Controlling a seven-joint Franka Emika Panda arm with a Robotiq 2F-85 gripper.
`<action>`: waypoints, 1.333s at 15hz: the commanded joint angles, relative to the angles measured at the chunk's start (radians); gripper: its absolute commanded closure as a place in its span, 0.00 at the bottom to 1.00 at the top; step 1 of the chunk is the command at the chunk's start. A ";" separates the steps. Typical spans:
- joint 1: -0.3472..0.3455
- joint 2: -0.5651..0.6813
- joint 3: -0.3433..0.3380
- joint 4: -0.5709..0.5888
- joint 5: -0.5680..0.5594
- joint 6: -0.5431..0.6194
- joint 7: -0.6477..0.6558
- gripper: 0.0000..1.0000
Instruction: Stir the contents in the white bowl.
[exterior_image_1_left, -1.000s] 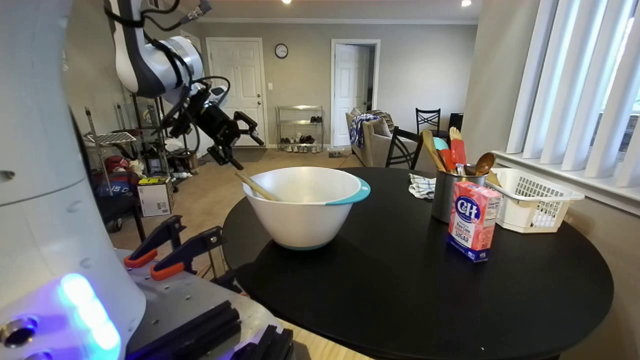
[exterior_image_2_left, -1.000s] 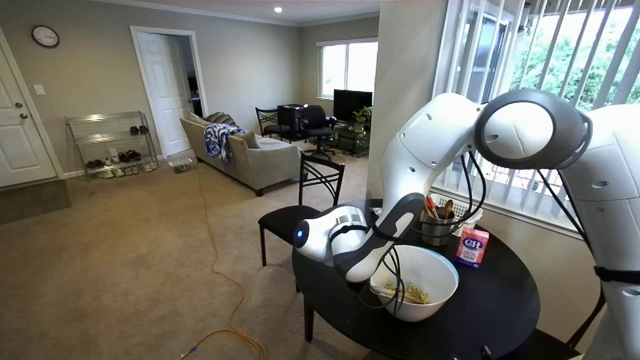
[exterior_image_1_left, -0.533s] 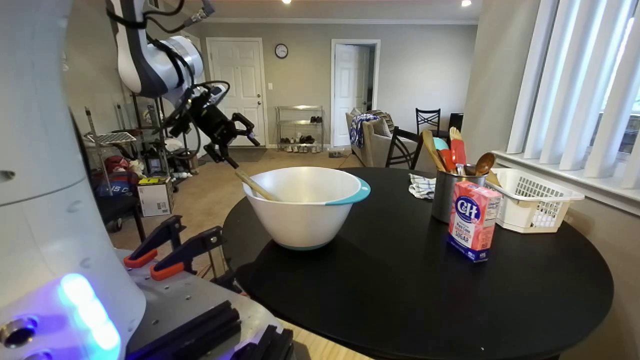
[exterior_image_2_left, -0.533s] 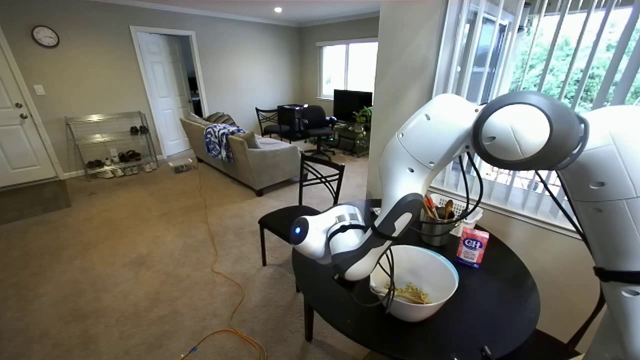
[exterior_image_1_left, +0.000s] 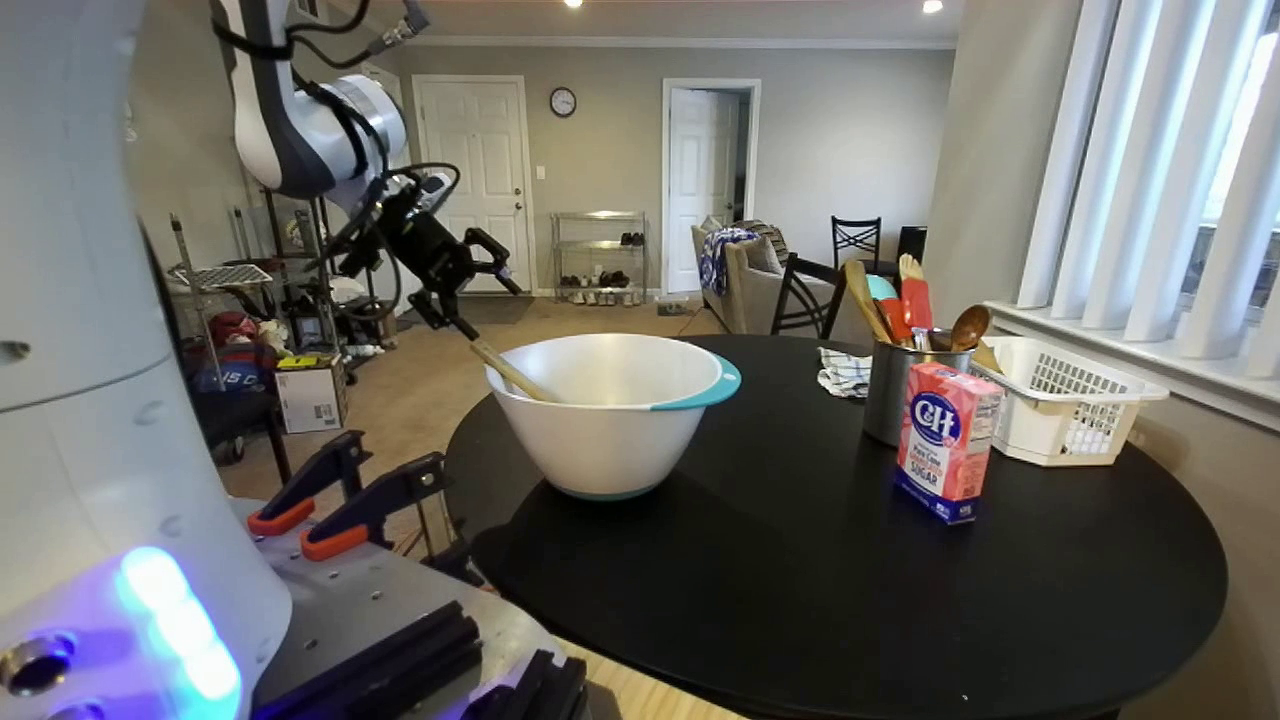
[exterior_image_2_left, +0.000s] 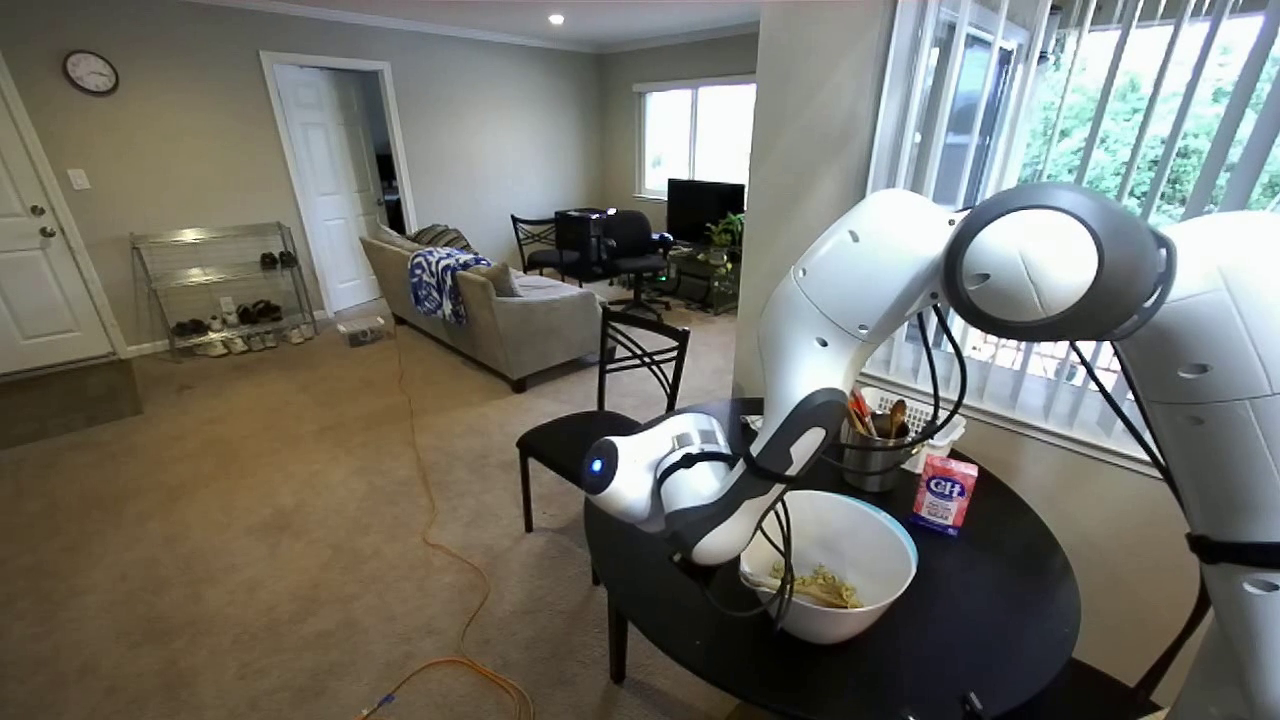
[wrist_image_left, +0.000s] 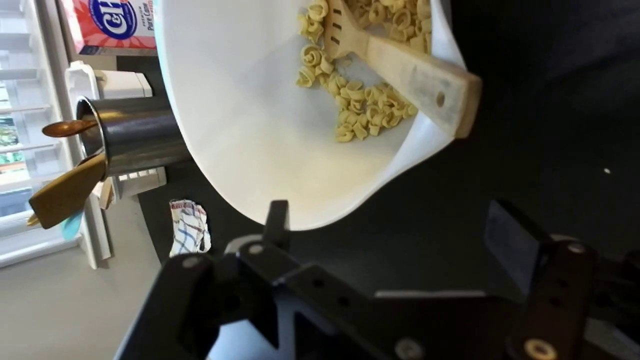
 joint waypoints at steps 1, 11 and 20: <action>0.009 -0.014 -0.008 -0.053 -0.034 -0.047 0.033 0.00; 0.000 -0.021 0.002 -0.129 -0.054 -0.063 0.059 0.00; -0.006 -0.031 -0.002 -0.145 -0.072 -0.084 0.111 0.00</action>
